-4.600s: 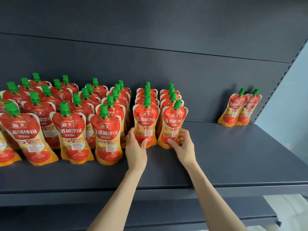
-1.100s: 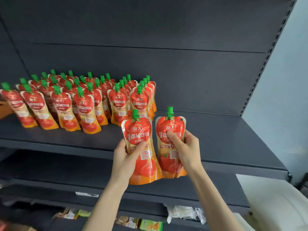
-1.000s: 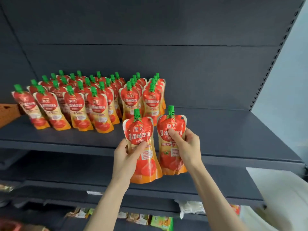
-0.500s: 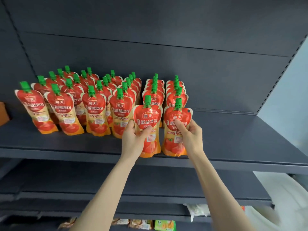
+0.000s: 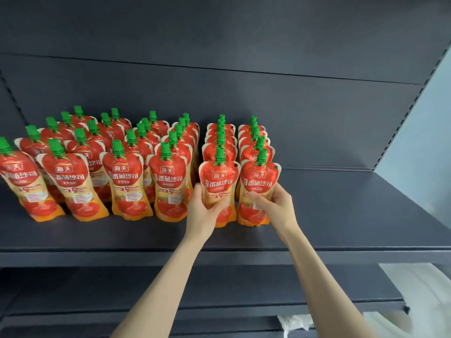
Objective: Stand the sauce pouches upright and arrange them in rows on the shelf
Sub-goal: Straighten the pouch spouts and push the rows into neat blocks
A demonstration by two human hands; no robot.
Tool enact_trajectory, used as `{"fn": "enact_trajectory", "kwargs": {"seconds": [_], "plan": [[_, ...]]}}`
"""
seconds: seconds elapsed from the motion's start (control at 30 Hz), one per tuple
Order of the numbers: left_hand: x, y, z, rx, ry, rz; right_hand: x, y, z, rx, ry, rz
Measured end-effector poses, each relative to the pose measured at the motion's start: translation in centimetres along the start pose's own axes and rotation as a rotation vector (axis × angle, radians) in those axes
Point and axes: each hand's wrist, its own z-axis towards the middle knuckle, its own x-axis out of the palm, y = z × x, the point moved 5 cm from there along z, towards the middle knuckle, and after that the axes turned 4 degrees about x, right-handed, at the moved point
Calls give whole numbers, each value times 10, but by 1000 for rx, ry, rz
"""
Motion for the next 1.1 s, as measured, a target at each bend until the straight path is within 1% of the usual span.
{"fn": "enact_trajectory", "kwargs": {"seconds": [0.13, 0.23, 0.33, 0.4, 0.63, 1.1], "plan": [[-6, 11, -17, 12, -135, 70, -2, -17, -6, 16, 46, -58], [-12, 15, -24, 59, -206, 181, -5, -25, -11, 4, -8, -111], [-12, 17, -24, 82, -192, 237, -7, -30, -12, -28, -106, -183], [-11, 19, -22, 88, -181, 261, -8, -32, -12, -39, -136, -195], [-11, 19, -17, 88, -194, 345, -10, -35, -7, -52, -105, -217], [-7, 18, -13, 74, -214, 394, -11, -35, -5, -45, -106, -312]]}}
